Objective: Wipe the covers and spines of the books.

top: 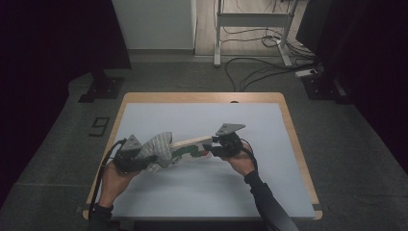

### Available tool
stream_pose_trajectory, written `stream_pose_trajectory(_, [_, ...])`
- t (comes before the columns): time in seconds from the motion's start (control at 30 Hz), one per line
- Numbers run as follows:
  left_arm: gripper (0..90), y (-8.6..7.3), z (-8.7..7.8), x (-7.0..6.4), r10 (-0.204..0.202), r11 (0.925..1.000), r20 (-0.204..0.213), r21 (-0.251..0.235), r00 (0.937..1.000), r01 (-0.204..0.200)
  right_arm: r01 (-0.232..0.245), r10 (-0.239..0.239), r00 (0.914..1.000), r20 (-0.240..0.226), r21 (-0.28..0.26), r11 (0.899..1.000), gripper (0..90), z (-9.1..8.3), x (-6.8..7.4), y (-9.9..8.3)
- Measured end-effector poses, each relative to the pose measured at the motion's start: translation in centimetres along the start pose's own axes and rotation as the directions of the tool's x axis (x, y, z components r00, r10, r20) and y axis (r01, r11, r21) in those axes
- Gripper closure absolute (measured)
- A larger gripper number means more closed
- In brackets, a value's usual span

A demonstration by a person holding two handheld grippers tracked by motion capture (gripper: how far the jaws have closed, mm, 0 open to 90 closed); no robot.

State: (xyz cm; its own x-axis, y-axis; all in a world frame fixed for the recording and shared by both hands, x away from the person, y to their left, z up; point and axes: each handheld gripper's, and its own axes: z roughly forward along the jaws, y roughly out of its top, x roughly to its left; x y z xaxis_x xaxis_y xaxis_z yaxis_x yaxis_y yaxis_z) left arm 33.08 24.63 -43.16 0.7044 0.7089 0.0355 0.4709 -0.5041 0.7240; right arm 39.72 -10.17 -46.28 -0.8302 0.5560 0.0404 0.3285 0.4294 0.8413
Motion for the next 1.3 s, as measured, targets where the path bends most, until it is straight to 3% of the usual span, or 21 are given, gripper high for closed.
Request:
stream_pose_trajectory(0.13, [59.8,-0.3,-0.1,0.4,0.000,0.9998,-0.018,0.021,0.9998,0.001,-0.001,0.001,1.0000,-0.001,0.000,1.000,55.7,0.0,0.0,0.0])
stream_pose_trajectory(0.37, [59.6,-1.6,-1.3,2.1,-0.047,0.9986,-0.054,0.022,0.9974,0.049,-0.002,0.002,1.0000,-0.006,-0.001,1.000,55.8,0.0,-0.1,0.0])
stream_pose_trajectory(0.77, [58.7,-2.7,-2.7,5.2,-0.094,0.9952,-0.141,0.013,0.9855,0.097,-0.004,0.004,1.0000,-0.002,0.001,1.000,55.8,0.0,-0.1,0.0])
stream_pose_trajectory(1.03, [57.2,-1.8,-1.8,6.6,-0.105,0.9940,-0.185,0.012,0.9771,0.109,-0.001,0.001,1.0000,-0.002,0.003,1.000,55.8,0.0,0.0,0.0])
stream_pose_trajectory(1.3, [55.5,-1.0,0.7,8.2,-0.135,0.9897,-0.205,0.018,0.9693,0.142,-0.004,0.004,1.0000,-0.005,0.000,1.000,55.8,-0.1,0.0,0.0])
